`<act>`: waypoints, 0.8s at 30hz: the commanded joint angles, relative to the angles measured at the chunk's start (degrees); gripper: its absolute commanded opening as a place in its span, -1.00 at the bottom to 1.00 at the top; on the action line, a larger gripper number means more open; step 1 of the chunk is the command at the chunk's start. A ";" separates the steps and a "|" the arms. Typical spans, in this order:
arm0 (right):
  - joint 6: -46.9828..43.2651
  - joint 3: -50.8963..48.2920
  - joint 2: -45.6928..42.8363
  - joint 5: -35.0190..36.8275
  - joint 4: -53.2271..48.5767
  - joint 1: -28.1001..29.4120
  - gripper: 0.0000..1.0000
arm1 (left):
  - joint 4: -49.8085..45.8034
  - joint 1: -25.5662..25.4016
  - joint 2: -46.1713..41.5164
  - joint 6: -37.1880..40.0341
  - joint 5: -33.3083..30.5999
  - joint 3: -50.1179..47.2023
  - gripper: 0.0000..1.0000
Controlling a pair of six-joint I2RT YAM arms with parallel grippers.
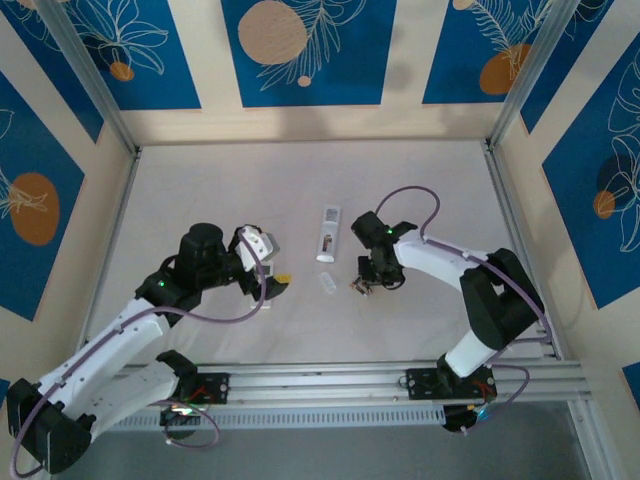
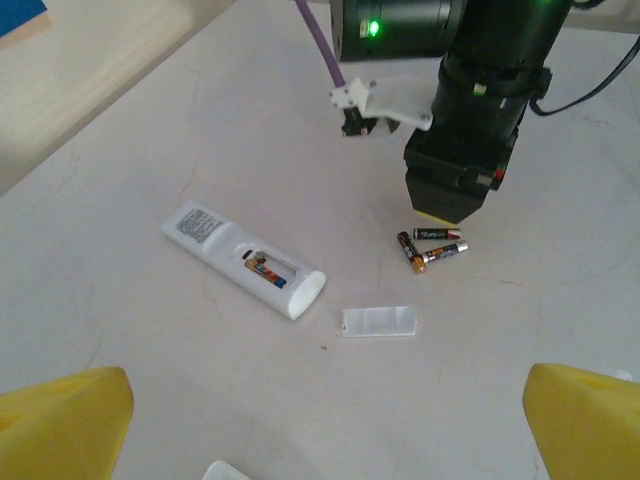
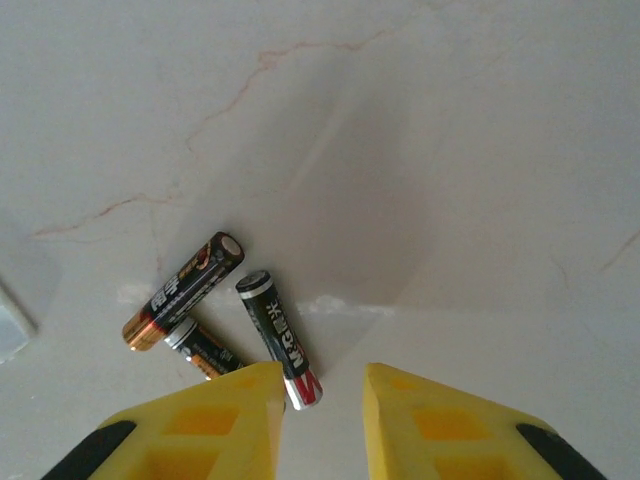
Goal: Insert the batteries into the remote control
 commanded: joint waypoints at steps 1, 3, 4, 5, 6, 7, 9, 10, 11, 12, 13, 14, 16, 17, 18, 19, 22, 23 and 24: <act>-0.37 0.07 2.01 -1.70 0.70 0.30 -0.45 | 1.49 -0.14 -0.58 1.84 -0.10 0.15 1.00; -0.05 0.24 3.32 -2.11 0.78 0.39 -0.46 | 1.58 -0.11 -0.58 1.91 -0.21 0.15 1.00; 0.12 0.24 3.77 -2.34 0.94 0.57 -0.47 | 1.59 -0.09 -0.54 1.87 -0.36 0.15 1.00; 0.33 0.32 4.14 -2.43 1.05 0.78 -0.48 | 1.57 -0.14 -0.55 1.91 -0.44 0.14 1.00; 0.63 0.33 4.47 -2.36 1.16 1.06 -0.49 | 1.55 -0.10 -0.41 1.92 -0.52 0.19 1.00; 0.76 0.33 4.80 -2.34 1.22 1.22 -0.51 | 1.51 -0.07 -0.38 1.86 -0.60 0.19 1.00; 1.09 0.16 5.30 -2.35 1.49 1.42 -0.53 | 1.49 -0.14 -0.23 1.91 -0.54 0.23 1.00; 1.26 0.15 5.70 -2.39 1.57 1.37 -0.55 | 1.58 -0.14 -0.16 1.86 -0.54 0.25 1.00; 1.33 0.15 6.20 -2.34 1.53 1.45 -0.59 | 1.63 -0.07 -0.16 1.74 -0.55 0.29 1.00; 1.63 0.20 6.58 -2.21 1.42 1.45 -0.64 | 1.63 -0.14 -0.07 1.68 -0.53 0.29 1.00; 1.88 0.32 6.97 -2.17 1.19 1.55 -0.65 | 1.71 -0.14 -0.05 1.69 -0.53 0.30 1.00; 2.15 0.46 7.28 -2.16 1.06 1.61 -0.67 | 1.74 -0.12 -0.07 1.61 -0.53 0.32 1.00; 2.53 0.55 7.54 -1.97 0.91 1.80 -0.67 | 1.68 -0.10 0.04 1.56 -0.56 0.32 1.00; 2.66 0.66 7.66 -1.87 0.82 1.89 -0.68 | 1.64 -0.08 0.12 1.52 -0.53 0.37 1.00; 2.72 0.76 7.68 -1.68 0.70 1.88 -0.68 | 1.61 -0.14 0.06 1.50 -0.59 0.40 1.00; 2.74 0.98 7.64 -1.39 0.55 1.88 -0.70 | 1.63 -0.13 0.04 1.54 -0.60 0.41 1.00; 3.05 2.35 7.68 -0.19 -0.73 1.88 -0.72 | 1.61 -0.07 0.03 1.22 -0.80 0.41 1.00; 3.15 2.81 7.75 0.30 -1.17 1.80 -0.74 | 1.54 -0.15 0.04 1.15 -0.91 0.50 1.00; 3.47 3.39 7.75 0.72 -1.74 1.73 -0.76 | 1.61 -0.08 0.04 1.19 -0.82 0.50 1.00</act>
